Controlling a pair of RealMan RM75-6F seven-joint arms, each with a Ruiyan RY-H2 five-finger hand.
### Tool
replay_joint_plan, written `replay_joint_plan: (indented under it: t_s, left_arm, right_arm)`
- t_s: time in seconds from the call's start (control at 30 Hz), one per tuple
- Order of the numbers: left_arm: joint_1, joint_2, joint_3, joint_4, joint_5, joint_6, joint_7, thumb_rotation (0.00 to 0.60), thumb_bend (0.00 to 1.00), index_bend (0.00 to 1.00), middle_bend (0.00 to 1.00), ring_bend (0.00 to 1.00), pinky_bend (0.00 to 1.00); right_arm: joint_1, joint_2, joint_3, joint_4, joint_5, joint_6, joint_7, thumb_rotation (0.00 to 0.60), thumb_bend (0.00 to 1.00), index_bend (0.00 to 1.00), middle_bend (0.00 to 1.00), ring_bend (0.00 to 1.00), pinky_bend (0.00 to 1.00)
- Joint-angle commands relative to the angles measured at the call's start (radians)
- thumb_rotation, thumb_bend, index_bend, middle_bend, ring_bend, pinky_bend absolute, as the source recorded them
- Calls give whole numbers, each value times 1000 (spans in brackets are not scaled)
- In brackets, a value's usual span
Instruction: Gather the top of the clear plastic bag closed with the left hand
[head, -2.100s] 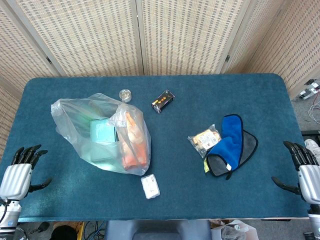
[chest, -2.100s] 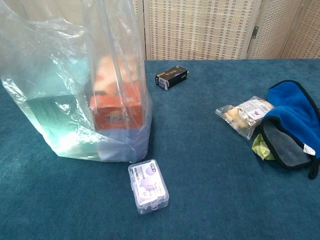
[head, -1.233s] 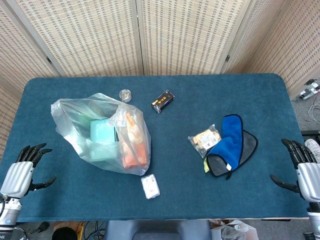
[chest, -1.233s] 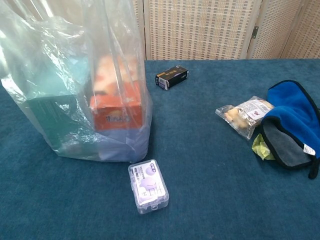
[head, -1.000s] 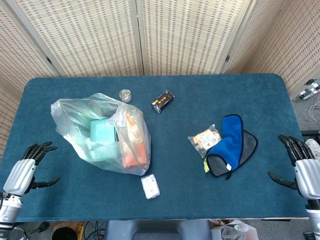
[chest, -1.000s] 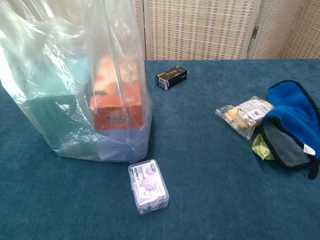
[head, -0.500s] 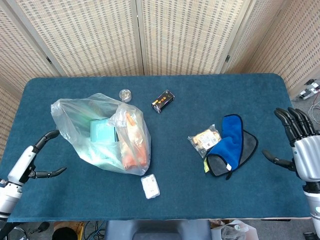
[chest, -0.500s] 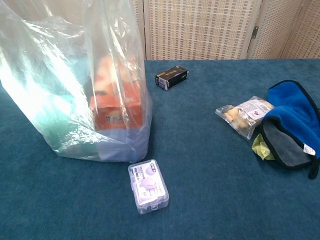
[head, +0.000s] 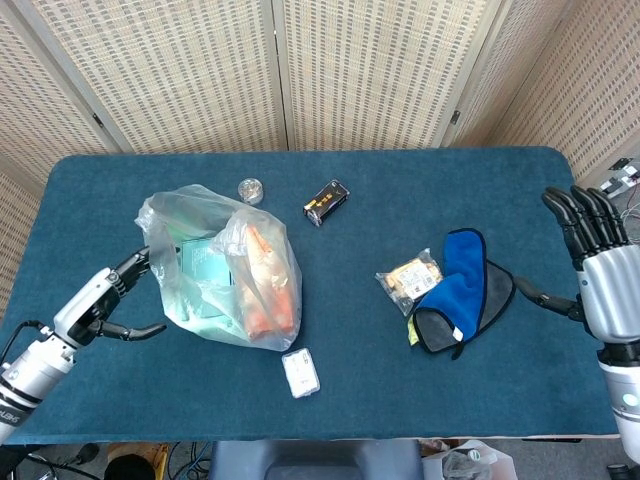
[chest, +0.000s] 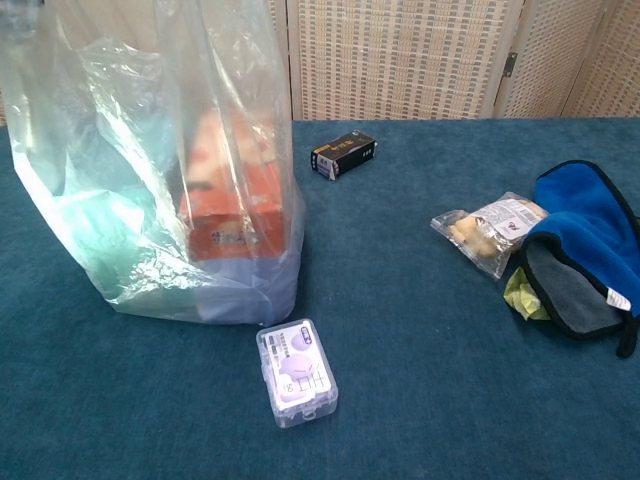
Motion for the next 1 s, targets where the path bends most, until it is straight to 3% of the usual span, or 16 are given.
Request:
replay_joint_plan:
  t_s: [0.03,0.37,0.6,1.0]
  left_arm:
    - [-36,-11,-11,5,-36,-40,-21,600,137,113,93,108,0]
    - [-41,-41,-11,30,-151,-69,12,600,137,112,96,120,1]
    - [-6,-36,4,26,-170,-47,23,600,137,80,101,130,32]
    - [-104,-49,-19,60,-52,-124,-273,600,137,93,106,132,58]
  right_arm:
    - [8,2,6,2,2,-3,4,600,130,55,93,41,72]
    - [48,-5,21,2,-17,-16,-1,600,129,55,93,41,72]
    - [51,-21,15,12,-17,-8,-4,600,130,55,93,41,72]
    - [82,-19,28,17,-13,-28,-5,600,129,55,92,41,72]
